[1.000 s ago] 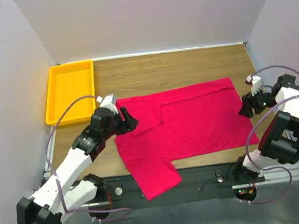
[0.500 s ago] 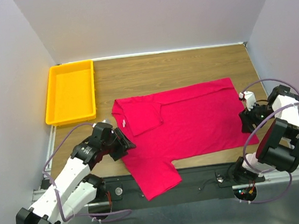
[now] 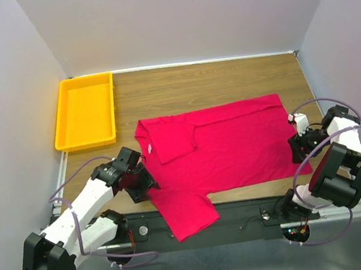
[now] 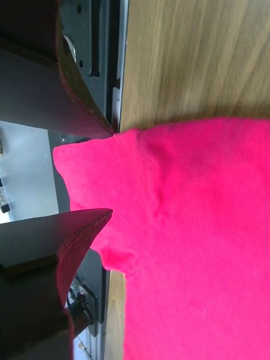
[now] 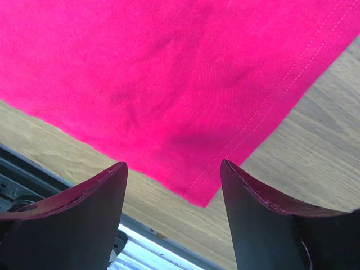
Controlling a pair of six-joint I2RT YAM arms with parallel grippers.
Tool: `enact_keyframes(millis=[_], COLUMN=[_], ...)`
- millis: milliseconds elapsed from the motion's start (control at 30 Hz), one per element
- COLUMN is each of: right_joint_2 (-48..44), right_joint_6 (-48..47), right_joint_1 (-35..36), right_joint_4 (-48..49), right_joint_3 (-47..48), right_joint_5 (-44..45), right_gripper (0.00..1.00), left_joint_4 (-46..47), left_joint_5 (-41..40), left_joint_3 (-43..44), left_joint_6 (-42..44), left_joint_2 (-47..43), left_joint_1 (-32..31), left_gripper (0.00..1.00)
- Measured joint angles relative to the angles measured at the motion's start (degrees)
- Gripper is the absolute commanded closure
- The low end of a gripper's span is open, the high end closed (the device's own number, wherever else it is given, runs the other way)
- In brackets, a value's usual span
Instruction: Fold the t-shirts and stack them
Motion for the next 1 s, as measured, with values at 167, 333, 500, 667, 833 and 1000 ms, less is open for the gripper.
enact_keyframes(millis=[167,333,500,667,833,1000], right_joint_2=[0.0,0.0,0.0,0.0,0.07,1.22], right_joint_6=[1.01,2.14,3.41,3.63,4.04,5.09], right_joint_1=[0.0,0.0,0.0,0.0,0.0,0.0], right_joint_4=[0.59,1.11,1.2,1.22,1.25,1.31], right_joint_3=[-0.02,0.0,0.0,0.0,0.0,0.04], right_joint_5=[0.24,0.28,0.15,0.15,-0.11,-0.44], right_gripper=[0.27,0.27,0.27,0.27,0.27,0.27], left_joint_4=[0.11,2.08,4.2,5.14,5.77,7.19], left_joint_5=[-0.92,-1.46,-1.66,-2.8,-3.52,-3.87], left_joint_3=[0.0,-0.44,-1.27,-1.42,-1.73,-1.92], left_joint_6=[-0.48,-1.25,-1.49,-1.49,-2.01,-2.03], left_joint_2=[4.35,6.47,9.57,10.38,10.64,13.11], left_joint_1=[0.02,0.02,0.0,0.0,0.02,0.02], left_gripper=[0.37,0.4,0.43,0.44,0.59,0.87])
